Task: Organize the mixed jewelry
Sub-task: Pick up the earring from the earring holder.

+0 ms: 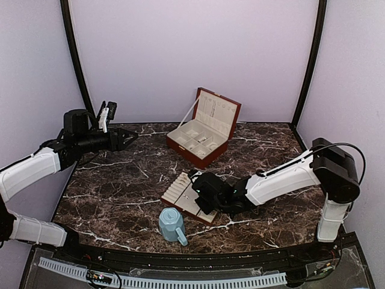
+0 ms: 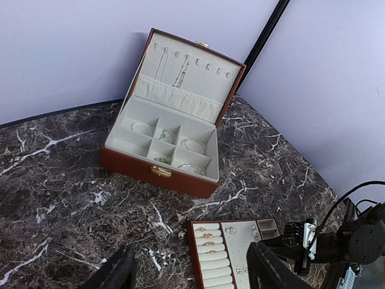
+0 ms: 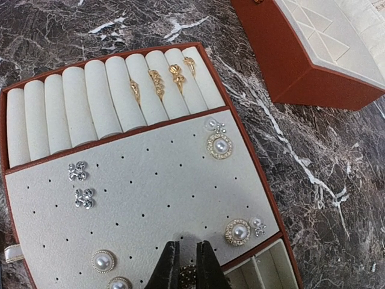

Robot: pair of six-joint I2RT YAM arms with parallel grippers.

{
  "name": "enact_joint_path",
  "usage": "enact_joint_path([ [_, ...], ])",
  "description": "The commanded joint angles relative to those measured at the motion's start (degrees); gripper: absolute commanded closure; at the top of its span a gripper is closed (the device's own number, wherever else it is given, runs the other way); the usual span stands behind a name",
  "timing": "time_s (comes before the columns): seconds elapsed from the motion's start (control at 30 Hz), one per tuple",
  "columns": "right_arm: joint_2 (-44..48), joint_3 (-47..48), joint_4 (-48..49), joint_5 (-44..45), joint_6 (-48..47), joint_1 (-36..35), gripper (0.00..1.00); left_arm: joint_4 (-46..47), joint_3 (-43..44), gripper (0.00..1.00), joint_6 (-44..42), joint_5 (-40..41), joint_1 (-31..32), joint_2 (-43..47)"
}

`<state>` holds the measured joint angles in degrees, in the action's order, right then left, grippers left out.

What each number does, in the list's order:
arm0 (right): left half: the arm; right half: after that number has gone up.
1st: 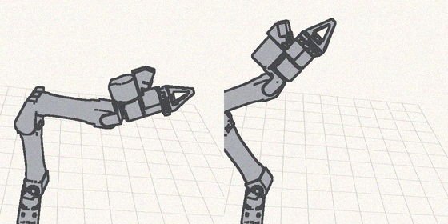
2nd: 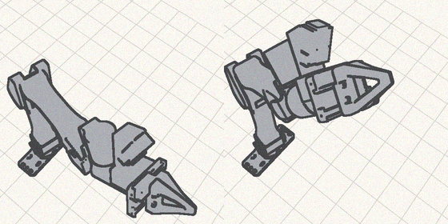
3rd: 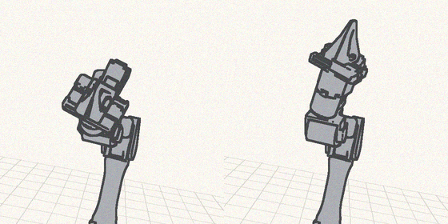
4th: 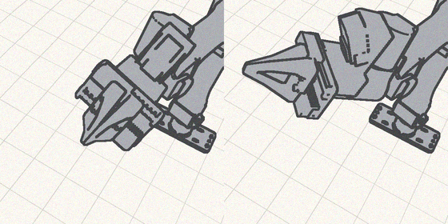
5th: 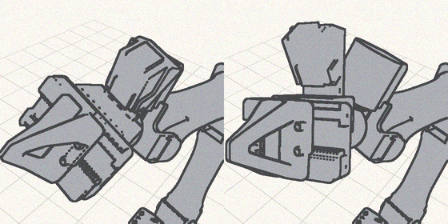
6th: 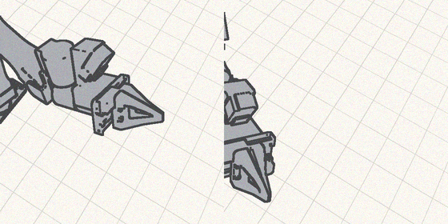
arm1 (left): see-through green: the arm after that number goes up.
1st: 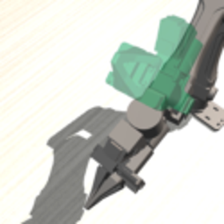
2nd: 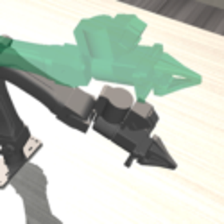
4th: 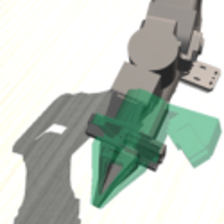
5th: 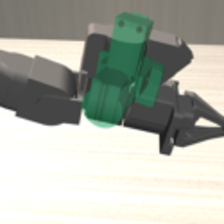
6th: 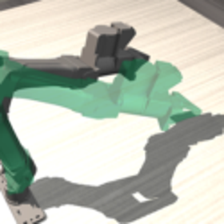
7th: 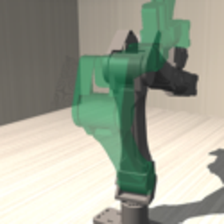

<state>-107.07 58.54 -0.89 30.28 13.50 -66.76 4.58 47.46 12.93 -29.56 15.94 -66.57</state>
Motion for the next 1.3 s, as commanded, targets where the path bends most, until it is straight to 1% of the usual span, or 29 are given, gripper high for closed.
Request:
enact_joint_path([
  [0.0,-1.16,1.00,0.62,1.89,-0.66,-0.33,0.93,0.69,-0.53,0.34,0.26,-0.67,-0.28,1.44],
  [0.3,-0.55,0.74,0.67,0.95,-0.73,-1.49,0.92,0.69,-0.53,0.34,0.26,-0.71,-0.30,1.43],
  [0.7,-0.49,1.17,1.65,-0.56,0.96,-2.49,0.88,0.69,-0.70,0.34,0.26,-0.75,-0.30,1.43],
  [1.27,-0.22,1.58,2.55,-1.74,2.79,-3.55,0.88,0.69,-0.79,0.34,0.32,-0.67,-0.30,1.19],
])
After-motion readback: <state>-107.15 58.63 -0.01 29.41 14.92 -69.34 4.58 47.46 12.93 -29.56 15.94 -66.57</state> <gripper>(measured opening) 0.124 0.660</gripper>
